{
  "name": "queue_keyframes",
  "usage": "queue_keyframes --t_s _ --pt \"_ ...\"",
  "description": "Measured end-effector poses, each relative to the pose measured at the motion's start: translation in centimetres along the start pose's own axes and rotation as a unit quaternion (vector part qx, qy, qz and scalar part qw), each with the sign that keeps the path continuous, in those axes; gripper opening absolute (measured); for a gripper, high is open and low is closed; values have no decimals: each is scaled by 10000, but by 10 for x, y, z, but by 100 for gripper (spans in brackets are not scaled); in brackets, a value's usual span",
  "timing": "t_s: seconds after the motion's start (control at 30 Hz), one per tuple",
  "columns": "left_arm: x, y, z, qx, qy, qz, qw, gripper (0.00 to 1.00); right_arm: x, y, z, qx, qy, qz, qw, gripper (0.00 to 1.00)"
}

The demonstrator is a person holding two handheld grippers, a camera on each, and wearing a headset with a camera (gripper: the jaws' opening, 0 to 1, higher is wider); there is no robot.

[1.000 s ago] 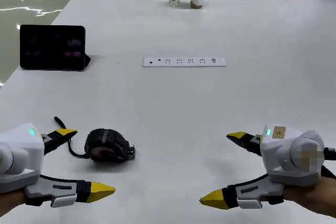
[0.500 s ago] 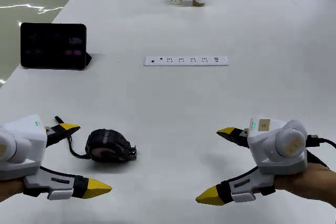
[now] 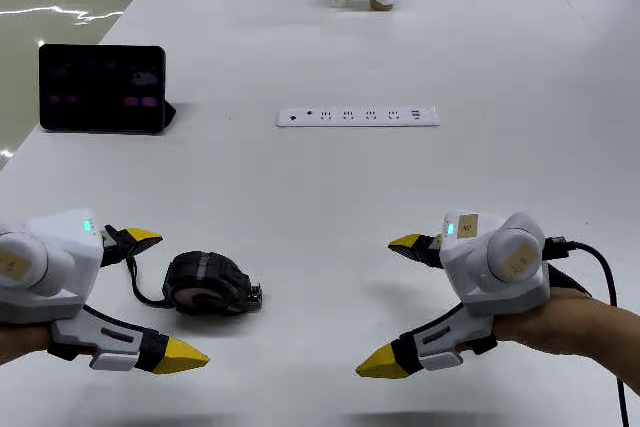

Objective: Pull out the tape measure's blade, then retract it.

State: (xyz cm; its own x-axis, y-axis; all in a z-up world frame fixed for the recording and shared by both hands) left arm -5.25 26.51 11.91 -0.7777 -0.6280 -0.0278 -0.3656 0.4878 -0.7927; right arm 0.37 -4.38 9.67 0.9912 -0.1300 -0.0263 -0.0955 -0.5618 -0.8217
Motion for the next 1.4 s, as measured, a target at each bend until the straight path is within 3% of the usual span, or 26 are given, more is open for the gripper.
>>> queue_keyframes --t_s 0.23,0.77,1.03,1.4 --pt "-8 -1 4 -145 128 134 9997 96 7 -6 13 -63 -117 -122 9998 93" --pt "-19 0 12 -440 522 463 9966 76 13 -21 45 -159 -329 -341 9987 78" --pt "-28 -3 13 -608 650 615 9941 65 17 -29 61 -180 -430 -435 9980 70" --pt "-34 -4 15 -892 906 886 9879 49 18 -37 83 -241 -609 -503 9966 58"
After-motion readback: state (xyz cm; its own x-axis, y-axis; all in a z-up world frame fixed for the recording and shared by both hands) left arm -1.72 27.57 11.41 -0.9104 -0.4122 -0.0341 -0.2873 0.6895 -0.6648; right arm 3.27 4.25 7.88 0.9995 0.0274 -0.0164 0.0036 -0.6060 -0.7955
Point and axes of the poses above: the centre of the closed fingertips' face, and the gripper's own axes: z roughly forward along the fingers, x roughly to its right, y roughly out of its underside, the point moved 10 cm from there along -z, roughly backward along the fingers, and after that the axes turned 3 degrees about x, right-handed, at the moved point
